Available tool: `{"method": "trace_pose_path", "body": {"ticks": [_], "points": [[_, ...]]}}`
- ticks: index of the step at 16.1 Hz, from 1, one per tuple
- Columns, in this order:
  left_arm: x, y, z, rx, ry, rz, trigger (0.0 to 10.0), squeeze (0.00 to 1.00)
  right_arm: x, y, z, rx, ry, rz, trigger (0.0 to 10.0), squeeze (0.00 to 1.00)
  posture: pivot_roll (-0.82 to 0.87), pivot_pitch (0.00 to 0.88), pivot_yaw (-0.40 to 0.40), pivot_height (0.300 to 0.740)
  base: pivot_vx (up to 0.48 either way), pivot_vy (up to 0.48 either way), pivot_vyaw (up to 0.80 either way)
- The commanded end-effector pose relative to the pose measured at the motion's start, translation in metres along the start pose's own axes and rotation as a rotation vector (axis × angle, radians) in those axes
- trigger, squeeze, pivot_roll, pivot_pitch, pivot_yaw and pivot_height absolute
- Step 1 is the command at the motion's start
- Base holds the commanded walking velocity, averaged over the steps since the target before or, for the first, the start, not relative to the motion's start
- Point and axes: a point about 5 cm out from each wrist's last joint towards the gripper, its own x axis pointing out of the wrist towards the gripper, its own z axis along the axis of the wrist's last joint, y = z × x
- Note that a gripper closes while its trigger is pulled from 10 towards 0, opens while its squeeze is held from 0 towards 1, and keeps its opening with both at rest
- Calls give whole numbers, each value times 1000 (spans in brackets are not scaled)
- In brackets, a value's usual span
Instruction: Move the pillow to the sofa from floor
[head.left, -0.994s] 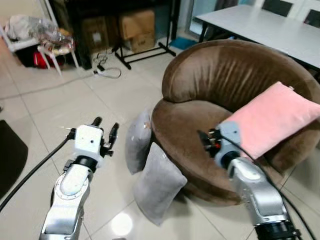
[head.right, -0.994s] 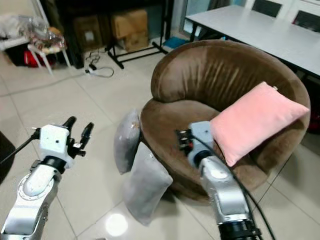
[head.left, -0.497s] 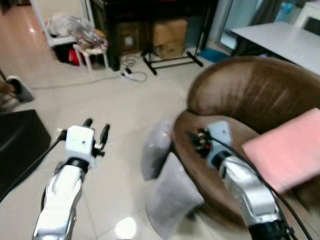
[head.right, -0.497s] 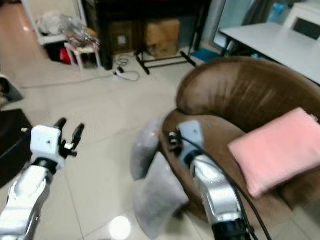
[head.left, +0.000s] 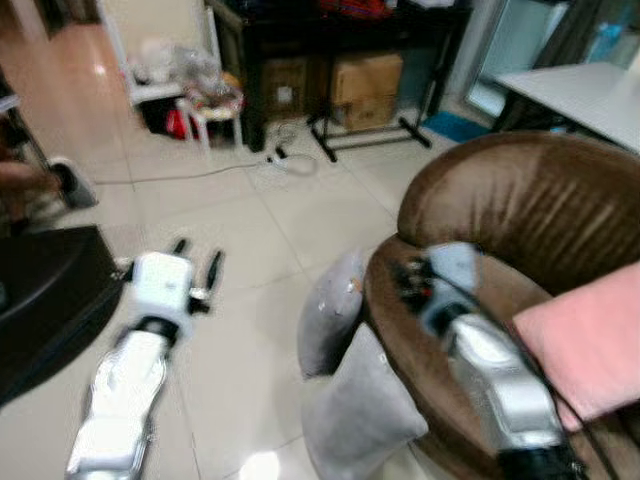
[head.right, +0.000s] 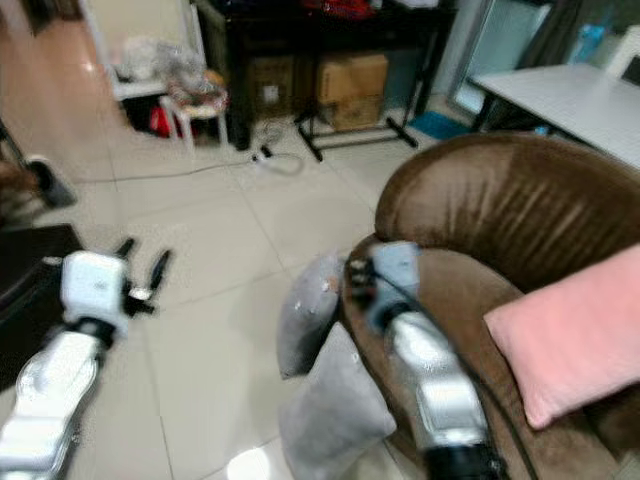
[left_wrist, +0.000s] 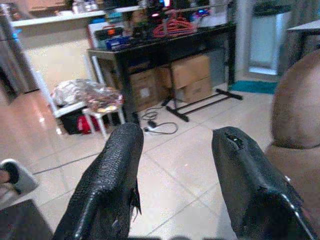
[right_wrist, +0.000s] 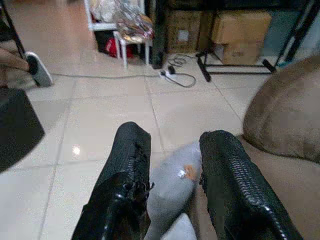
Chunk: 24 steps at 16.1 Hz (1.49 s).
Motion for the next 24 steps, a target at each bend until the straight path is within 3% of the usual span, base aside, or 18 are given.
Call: {"method": "trace_pose_path", "body": {"ticks": [1, 7, 13, 18, 24], "points": [[4, -8, 4, -10, -18, -28, 10000, 0, -4, -16, 1, -9, 3, -59, 10000, 0, -63, 0, -41, 740, 289, 0, 0], [6, -8, 4, -8, -19, -31, 10000, 0, -4, -17, 0, 4, 1, -79, 10000, 0, -61, 0, -44, 740, 292, 0, -605], [7, -8, 2, 8, -11, -24, 10000, 0, -5, -19, 1, 22, -20, -108, 10000, 0, -59, 0, -44, 735, 97, 0, 0], [7, -6, 0, -10, -6, 14, 10000, 0, -6, -18, 1, 28, -36, -111, 10000, 0, -61, 0, -41, 686, 0, 0, 0], [5, -4, -4, -5, 8, 35, 10000, 0, -6, -29, 3, -9, -41, -130, 10000, 0, -57, 0, -47, 627, 0, 0, 0]]}}
